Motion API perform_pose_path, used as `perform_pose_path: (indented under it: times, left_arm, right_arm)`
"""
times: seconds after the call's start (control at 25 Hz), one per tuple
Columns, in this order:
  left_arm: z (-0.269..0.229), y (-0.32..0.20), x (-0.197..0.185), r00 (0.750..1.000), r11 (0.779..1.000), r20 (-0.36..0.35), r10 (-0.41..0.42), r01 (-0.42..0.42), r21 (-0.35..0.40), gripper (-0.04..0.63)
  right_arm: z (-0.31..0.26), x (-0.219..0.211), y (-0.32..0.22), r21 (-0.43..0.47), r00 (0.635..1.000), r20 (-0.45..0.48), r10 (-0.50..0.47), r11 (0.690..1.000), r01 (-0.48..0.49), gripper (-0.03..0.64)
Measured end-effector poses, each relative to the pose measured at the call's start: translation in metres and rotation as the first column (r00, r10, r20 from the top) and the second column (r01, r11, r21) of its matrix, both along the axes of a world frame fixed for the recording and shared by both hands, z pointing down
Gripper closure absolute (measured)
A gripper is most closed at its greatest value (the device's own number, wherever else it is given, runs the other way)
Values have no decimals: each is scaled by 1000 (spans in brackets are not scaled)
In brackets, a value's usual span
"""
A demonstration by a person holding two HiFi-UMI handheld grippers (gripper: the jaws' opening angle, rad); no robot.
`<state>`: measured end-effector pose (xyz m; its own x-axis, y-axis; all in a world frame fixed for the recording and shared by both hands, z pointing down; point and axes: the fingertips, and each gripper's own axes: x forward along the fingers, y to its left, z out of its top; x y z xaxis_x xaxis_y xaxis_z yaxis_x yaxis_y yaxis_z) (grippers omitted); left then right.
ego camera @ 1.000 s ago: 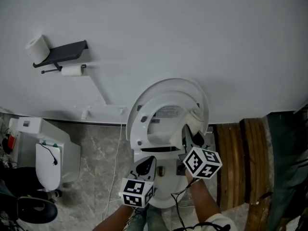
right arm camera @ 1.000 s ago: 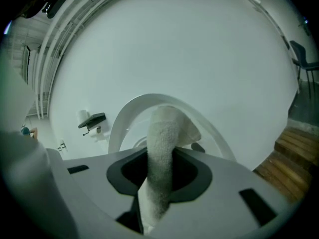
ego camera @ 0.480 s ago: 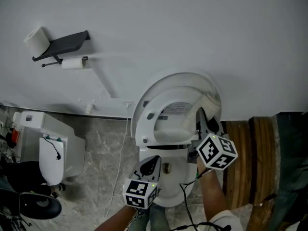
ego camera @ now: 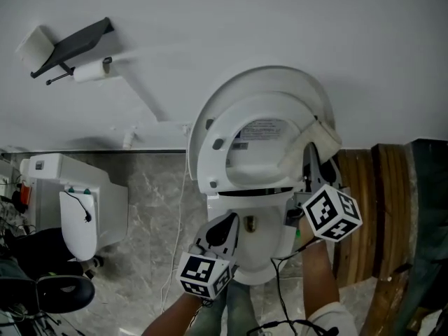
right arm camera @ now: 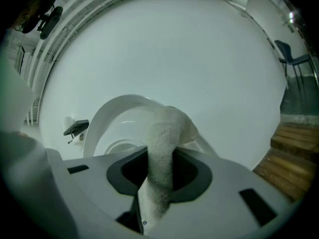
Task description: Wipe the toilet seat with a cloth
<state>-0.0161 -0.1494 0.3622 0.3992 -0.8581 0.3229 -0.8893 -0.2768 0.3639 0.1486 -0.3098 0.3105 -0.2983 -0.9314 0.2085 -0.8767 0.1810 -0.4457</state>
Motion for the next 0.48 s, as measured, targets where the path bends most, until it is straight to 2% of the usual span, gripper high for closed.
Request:
perform_pose_path:
  times: [0.16, 0.48]
  left_arm:
    - [8, 3, 1, 1000, 1000, -1, 8, -8, 1, 586]
    - [14, 1, -2, 1000, 1000, -4, -4, 4, 3, 587]
  right_arm:
    - [10, 7, 4, 5, 999, 42, 34, 999, -34, 517]
    - [16, 15, 14, 10, 997, 41, 65, 998, -66, 517]
